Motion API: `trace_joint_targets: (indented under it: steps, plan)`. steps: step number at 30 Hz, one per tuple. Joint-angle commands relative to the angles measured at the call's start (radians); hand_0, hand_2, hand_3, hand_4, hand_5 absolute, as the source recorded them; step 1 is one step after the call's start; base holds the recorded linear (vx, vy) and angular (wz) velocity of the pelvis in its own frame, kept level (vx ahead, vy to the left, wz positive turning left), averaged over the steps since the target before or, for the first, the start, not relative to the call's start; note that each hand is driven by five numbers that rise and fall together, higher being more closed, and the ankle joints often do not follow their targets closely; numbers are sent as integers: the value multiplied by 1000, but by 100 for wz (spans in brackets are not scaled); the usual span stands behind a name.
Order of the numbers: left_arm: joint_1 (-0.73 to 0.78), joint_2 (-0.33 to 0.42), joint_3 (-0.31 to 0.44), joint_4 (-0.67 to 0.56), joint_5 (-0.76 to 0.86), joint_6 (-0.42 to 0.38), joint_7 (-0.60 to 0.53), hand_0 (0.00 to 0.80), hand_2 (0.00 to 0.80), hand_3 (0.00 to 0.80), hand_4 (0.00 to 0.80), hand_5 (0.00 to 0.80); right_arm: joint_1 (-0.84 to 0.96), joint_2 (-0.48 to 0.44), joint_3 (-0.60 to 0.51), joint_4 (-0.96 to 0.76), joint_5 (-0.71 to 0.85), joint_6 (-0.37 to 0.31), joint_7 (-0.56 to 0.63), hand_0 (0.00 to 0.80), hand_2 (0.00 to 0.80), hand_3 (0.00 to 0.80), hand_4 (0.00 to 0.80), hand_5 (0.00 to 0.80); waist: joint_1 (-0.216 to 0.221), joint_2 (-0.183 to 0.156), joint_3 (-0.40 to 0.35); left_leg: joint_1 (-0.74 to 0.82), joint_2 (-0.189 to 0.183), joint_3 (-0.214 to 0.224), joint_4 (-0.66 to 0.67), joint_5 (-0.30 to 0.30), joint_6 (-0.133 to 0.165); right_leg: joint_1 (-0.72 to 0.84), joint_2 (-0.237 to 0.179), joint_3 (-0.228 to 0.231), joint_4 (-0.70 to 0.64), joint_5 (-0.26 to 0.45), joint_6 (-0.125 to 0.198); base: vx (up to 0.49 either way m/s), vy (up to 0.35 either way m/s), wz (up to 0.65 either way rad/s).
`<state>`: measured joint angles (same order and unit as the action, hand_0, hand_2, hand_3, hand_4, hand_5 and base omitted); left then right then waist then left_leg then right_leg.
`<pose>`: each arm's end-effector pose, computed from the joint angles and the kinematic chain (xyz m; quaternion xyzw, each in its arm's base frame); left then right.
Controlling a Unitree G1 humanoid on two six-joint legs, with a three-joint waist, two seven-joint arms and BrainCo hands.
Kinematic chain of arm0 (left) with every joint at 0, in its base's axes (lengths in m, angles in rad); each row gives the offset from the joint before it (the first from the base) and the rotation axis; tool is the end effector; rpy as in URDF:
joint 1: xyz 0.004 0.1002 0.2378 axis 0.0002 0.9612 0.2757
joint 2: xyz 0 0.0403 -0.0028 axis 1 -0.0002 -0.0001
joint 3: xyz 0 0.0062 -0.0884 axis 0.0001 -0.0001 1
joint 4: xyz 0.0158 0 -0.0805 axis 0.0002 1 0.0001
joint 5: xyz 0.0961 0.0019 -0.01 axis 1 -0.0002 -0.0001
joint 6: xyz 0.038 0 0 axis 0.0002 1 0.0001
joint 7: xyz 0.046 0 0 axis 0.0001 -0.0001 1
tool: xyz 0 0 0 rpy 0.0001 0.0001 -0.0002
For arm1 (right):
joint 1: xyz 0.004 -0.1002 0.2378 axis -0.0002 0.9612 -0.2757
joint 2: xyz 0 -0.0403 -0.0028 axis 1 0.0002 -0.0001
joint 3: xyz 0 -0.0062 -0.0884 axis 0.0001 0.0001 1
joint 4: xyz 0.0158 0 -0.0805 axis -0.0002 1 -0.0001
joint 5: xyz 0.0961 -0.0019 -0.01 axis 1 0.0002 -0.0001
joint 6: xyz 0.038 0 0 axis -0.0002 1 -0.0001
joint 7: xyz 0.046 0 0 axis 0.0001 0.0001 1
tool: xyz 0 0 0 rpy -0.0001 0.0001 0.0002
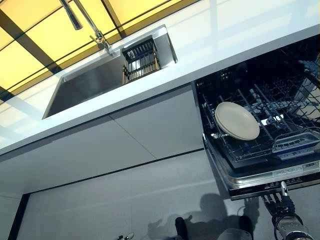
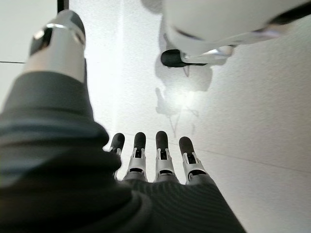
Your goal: Take plates into dishwasher
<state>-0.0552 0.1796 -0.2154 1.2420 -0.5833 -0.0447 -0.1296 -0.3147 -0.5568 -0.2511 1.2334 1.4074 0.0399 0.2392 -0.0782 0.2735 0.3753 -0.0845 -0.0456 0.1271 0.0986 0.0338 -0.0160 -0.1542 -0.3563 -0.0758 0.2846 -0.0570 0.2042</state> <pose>0.0886 0.1956 -0.0984 -0.1312 0.5228 0.0733 0.8391 0.1687 -0.3306 -0.0087 0.4891 0.0990 -0.3341 0.7996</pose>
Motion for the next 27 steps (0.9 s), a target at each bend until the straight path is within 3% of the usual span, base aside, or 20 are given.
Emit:
trace_joint_targets:
  steps: [1, 9, 27]
  plan:
    - [-8, 24, -26, -17, -10, 23, 11, 0, 0, 0, 0, 0, -270, -44, 58, -206, -23, -18, 108, 0, 0, 0, 0, 0, 68, -25, -50, -62, 8, -36, 208, -91, -15, -13, 3, -55, 111, -35, -144, 0, 0, 0]
    - [-17, 69, -18, -48, -1, 83, 31, 0, 0, 0, 0, 0, -341, -49, 142, -419, 6, -64, 85, 0, 0, 0, 0, 0, 97, -86, -65, -57, 33, -49, 200, -76, -14, 31, 26, -84, 80, -20, -143, 10, -77, -1]
    - [26, 124, 36, -2, 105, 116, 39, 0, 0, 0, 0, 0, -256, 1, 110, -486, 13, -55, 51, 0, 0, 0, 0, 0, 141, -229, -147, 57, 106, -58, 128, -65, -19, 192, 100, -135, -14, -7, -131, 94, -89, 11]
